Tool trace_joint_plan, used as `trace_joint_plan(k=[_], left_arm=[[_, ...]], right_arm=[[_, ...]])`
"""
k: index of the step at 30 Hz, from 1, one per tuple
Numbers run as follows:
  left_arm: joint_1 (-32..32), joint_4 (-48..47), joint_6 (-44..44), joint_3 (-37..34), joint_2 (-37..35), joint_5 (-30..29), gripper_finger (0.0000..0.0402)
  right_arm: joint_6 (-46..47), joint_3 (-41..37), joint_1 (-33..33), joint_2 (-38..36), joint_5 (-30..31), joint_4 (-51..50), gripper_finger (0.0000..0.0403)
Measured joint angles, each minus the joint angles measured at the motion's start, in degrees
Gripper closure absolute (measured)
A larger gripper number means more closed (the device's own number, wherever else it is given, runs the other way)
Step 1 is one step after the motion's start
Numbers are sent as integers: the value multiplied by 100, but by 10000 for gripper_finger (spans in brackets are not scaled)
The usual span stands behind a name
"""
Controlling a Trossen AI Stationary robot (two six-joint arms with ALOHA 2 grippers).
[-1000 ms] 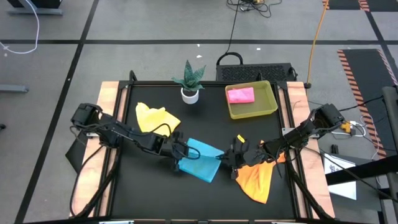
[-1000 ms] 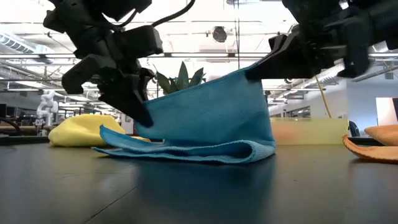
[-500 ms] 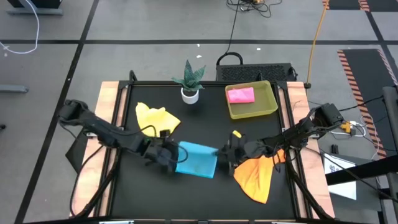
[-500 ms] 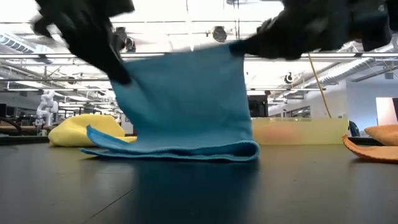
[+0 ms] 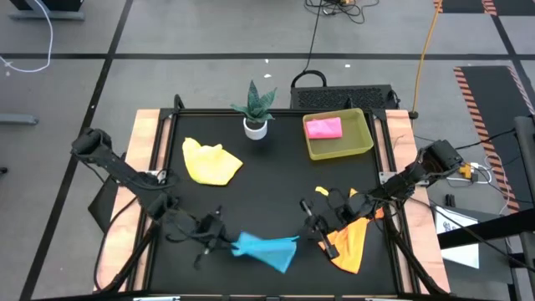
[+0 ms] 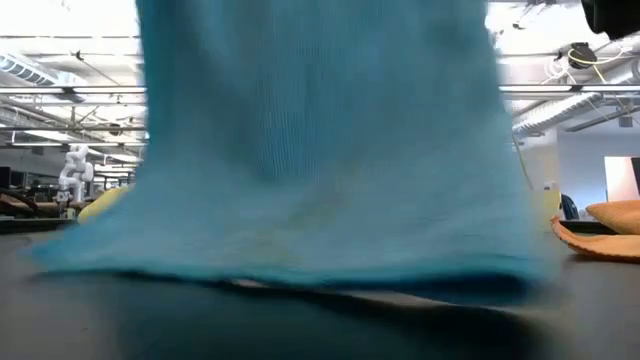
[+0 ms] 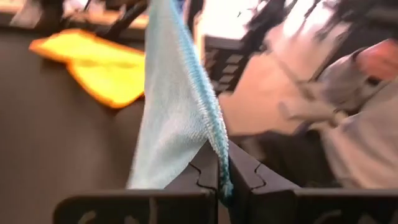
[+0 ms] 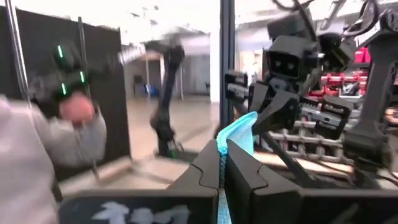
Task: Fold microfiber towels
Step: Fold the blue microfiber cloth
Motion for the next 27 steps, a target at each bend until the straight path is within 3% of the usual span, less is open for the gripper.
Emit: trace_joint_plan(k=[6,12,15,19,27], left_arm=[[-37,-159,94,39,-201,-59,394],[381,-1818,-112,-66,-201,-829,397],[704,-2128,-194,-260,-155,-1153,395],[1145,-1947,171,-615,-111,-1353,385],[1719,-1619,399,-885,-57,-1186,396]], right_arm=[[264,223,-25,-77,269,-81,403],[161,76,-260,-287,1641,-1464,403],[308,-22,-468,-280,2140,-2057,403],[245,-215,-745,-267,2272,-2392,403],[-182,-406,-891,-267,2246,-2378,403]])
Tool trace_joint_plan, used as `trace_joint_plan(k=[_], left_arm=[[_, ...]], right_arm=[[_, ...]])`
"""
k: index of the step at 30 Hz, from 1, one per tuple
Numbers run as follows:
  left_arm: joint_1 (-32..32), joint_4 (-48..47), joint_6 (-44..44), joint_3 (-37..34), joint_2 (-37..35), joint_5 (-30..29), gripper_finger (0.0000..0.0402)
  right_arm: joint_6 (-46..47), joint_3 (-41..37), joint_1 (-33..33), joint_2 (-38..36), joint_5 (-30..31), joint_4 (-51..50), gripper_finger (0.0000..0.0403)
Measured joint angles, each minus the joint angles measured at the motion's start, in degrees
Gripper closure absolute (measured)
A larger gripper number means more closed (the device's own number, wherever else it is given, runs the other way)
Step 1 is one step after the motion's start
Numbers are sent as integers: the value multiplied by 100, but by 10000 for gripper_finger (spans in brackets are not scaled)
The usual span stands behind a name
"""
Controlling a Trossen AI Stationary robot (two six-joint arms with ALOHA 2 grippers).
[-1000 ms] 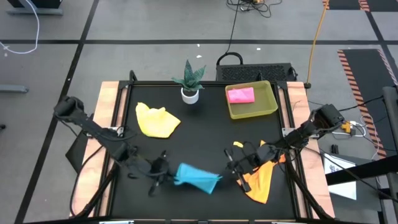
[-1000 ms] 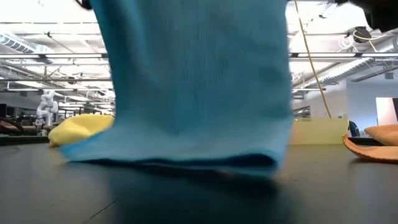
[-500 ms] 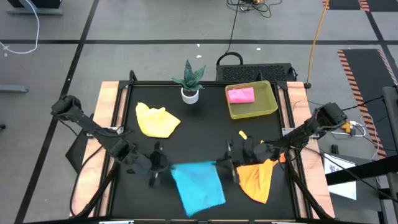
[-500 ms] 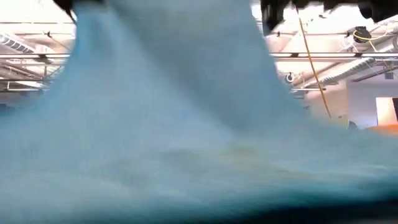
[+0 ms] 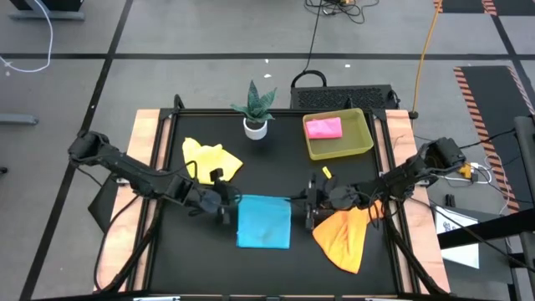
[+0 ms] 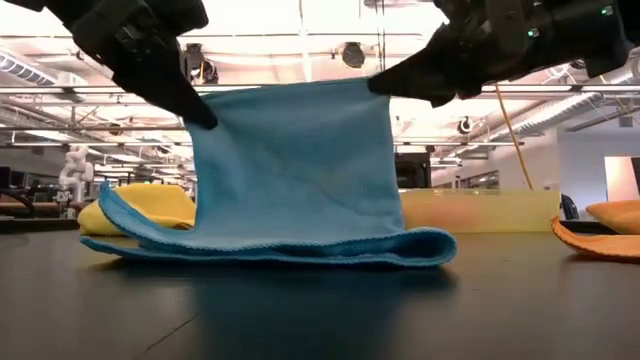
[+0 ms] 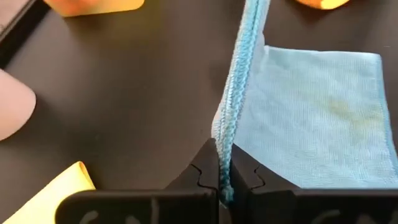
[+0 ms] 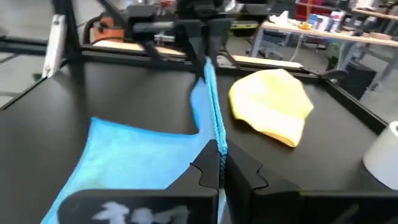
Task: Fold microfiber towels
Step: Fold the blue microfiber cloth
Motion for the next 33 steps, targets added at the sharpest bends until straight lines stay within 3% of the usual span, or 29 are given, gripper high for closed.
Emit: trace_joint_plan(k=[6,11,17,26,33], left_arm=[[-155,215,567,4,86,891,385],[-411,952,517,-194,561,1075,396],[-657,1307,456,-268,1099,1221,380],[-792,1788,449,-267,1170,1555,396],[-919,2186,530,-250,1277,1555,386]], right_arm=[[69,2,235,166,-1029,23,403],[330,-1,337,721,-1194,242,403],[343,-2,427,1193,-1457,736,403],[336,-4,596,1080,-1495,869,403],[445,2,1046,1050,-1470,742,403]])
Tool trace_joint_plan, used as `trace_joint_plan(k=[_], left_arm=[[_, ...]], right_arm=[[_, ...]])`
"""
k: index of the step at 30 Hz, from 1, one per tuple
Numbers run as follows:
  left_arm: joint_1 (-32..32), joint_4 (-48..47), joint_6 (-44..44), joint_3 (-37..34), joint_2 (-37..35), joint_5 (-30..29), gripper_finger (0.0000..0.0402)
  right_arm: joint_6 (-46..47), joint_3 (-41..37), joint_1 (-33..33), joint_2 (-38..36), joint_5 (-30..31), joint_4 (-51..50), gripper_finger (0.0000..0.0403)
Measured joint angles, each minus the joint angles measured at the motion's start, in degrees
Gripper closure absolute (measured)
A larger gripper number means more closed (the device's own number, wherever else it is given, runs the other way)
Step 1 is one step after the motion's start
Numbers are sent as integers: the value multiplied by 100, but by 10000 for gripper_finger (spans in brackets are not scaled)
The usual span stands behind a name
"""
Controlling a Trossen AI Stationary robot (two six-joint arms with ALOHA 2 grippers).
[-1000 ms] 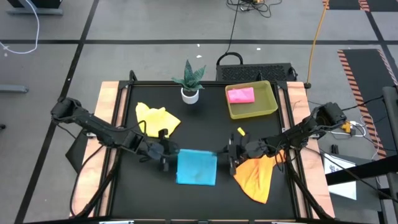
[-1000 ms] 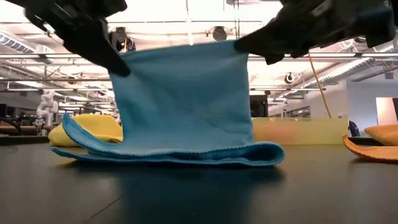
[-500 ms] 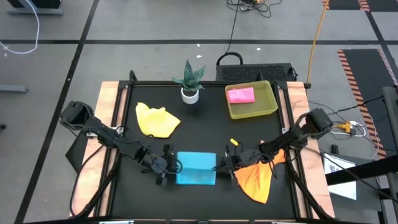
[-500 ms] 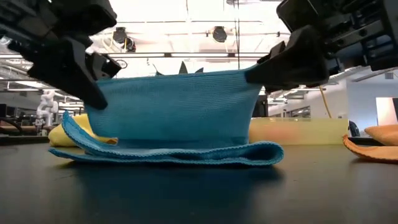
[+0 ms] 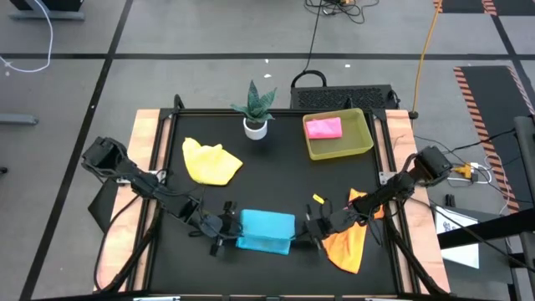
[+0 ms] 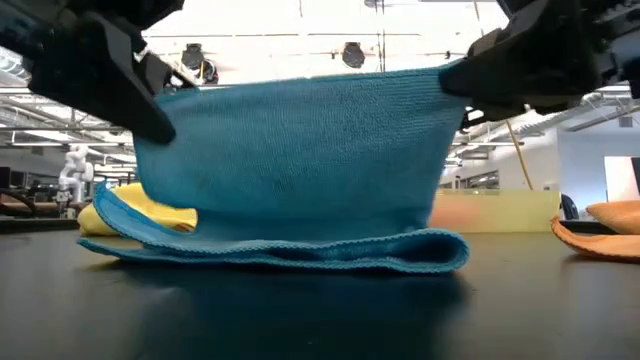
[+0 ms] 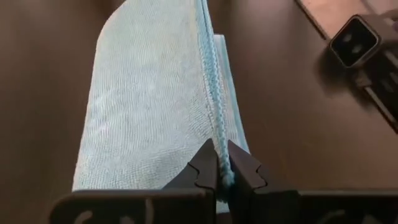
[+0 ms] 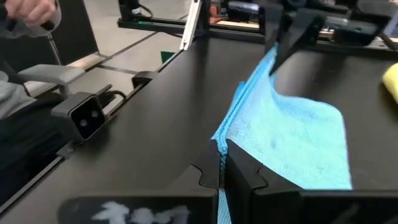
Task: Fold microfiber towels
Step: Fold the blue microfiber cloth
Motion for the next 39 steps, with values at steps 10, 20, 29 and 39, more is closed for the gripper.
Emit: trace_joint_plan(k=[10,20,29,39], left_arm=[[-6,-18,165,-1,514,-131,387],[-67,-486,1662,-6,-170,-1590,392],[-214,-612,2030,-8,61,-1678,396],[-468,-226,1534,-21,642,-1256,373]], right_arm=[[24,2,46,376,17,372,403],[6,163,104,642,28,892,403],[144,494,177,1170,24,744,403],[161,737,196,1779,-151,680,393]])
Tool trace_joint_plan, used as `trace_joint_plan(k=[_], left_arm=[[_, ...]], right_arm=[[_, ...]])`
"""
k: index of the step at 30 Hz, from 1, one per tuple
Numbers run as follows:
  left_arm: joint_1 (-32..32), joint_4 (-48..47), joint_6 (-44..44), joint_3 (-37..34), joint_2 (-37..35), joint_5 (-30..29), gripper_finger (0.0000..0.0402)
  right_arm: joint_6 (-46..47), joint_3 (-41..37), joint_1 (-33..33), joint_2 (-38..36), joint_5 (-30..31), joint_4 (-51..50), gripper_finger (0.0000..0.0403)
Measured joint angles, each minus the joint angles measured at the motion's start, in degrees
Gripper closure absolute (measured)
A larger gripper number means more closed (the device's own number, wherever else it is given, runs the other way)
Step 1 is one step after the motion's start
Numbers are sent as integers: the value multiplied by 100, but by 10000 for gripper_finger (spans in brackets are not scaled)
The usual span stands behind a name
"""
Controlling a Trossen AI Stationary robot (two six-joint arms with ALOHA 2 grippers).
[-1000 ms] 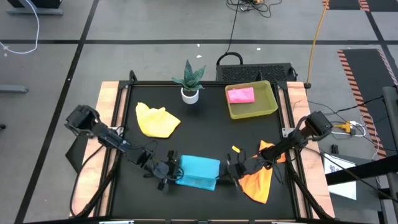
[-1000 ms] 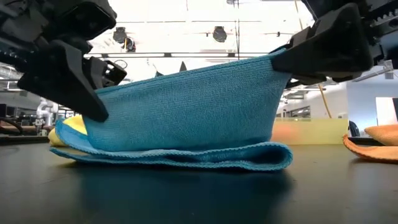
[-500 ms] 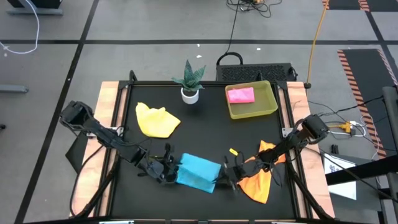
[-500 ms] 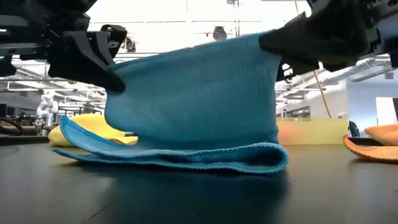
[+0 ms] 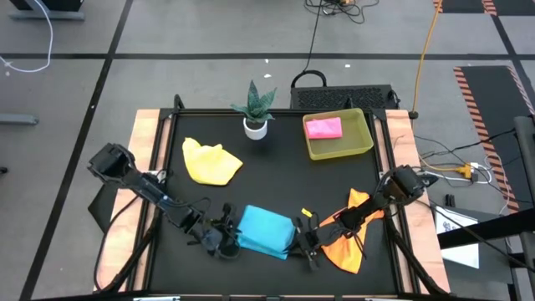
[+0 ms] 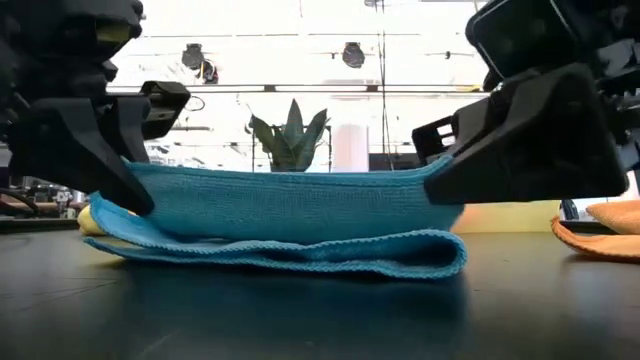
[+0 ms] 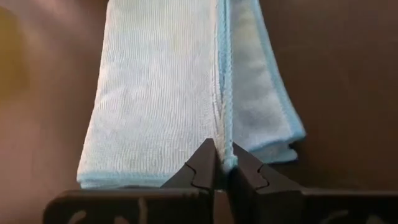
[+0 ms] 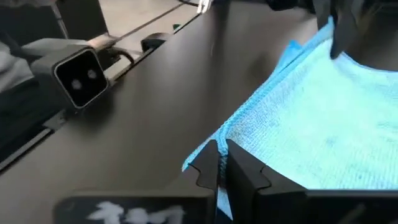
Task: Fold microfiber towels
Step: Fold the blue microfiber cloth
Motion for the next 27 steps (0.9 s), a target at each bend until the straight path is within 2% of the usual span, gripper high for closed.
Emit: trace_joint_plan(k=[8,12,18,24,27], left_arm=[[-174,471,-9,2,-94,9,372],[-177,493,-96,2,-80,196,371],[-161,504,-310,9,186,180,371],[-157,507,-452,7,466,176,367],[-157,526,-592,4,420,175,346]], right_arm=[[-383,-18,74,-301,-56,-178,378],[-452,-18,86,-504,-6,-356,375],[-297,-13,63,-353,59,-387,364],[-46,-5,58,-144,135,-197,329],[146,-4,45,-129,120,-227,299]])
